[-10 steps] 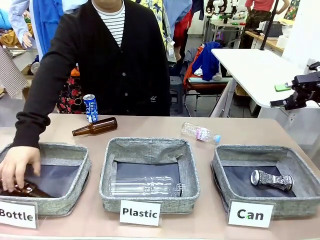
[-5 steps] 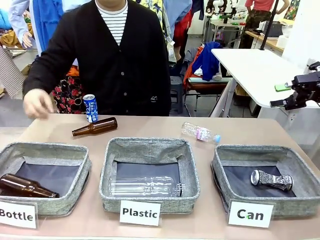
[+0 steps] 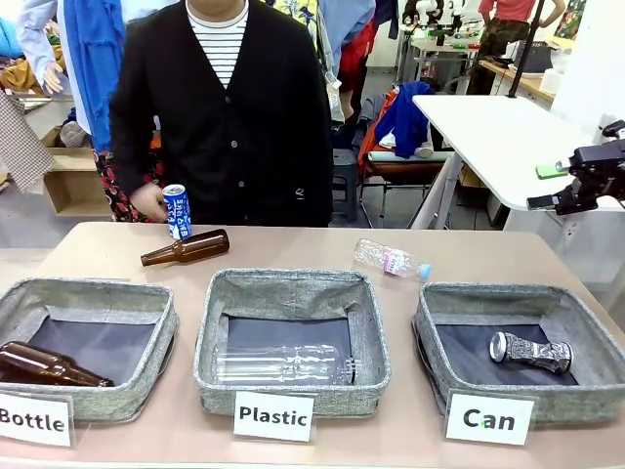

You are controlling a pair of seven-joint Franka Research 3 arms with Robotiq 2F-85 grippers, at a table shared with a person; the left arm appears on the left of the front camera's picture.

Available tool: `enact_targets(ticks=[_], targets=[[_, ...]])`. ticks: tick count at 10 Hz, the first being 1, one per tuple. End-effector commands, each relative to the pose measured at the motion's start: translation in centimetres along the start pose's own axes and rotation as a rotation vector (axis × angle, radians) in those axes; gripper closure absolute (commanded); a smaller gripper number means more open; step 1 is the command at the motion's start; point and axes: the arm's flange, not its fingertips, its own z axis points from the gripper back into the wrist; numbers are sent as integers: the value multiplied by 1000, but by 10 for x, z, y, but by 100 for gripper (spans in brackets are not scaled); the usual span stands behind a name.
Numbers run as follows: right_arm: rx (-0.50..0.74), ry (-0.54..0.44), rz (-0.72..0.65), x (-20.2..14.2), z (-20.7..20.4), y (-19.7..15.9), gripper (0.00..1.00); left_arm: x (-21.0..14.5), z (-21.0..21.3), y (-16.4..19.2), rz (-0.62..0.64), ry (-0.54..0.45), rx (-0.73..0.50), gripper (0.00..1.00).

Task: Sort the can waste into the basket.
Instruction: Pick up the can waste from the table and place it in the right Fabric basket.

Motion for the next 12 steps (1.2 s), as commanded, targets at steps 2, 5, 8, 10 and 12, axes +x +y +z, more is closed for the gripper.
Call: enact_targets(ticks=[2,5,8,10,12], targets=[[7,3,12,1,2,3,0,-16,-84,7,-364,37,-101,0],[7,3,12,1,2,3,0,-31,-169,31,-708,-64,171,0],[7,3,12,1,2,3,0,-55,-201,50,-949,102,322,0],[7,3,12,1,2,3,0,-33,-170,30,-809,-1,189,0],[7,3,12,1,2,3,0,-33,-170,30,-809,-1,189,0]])
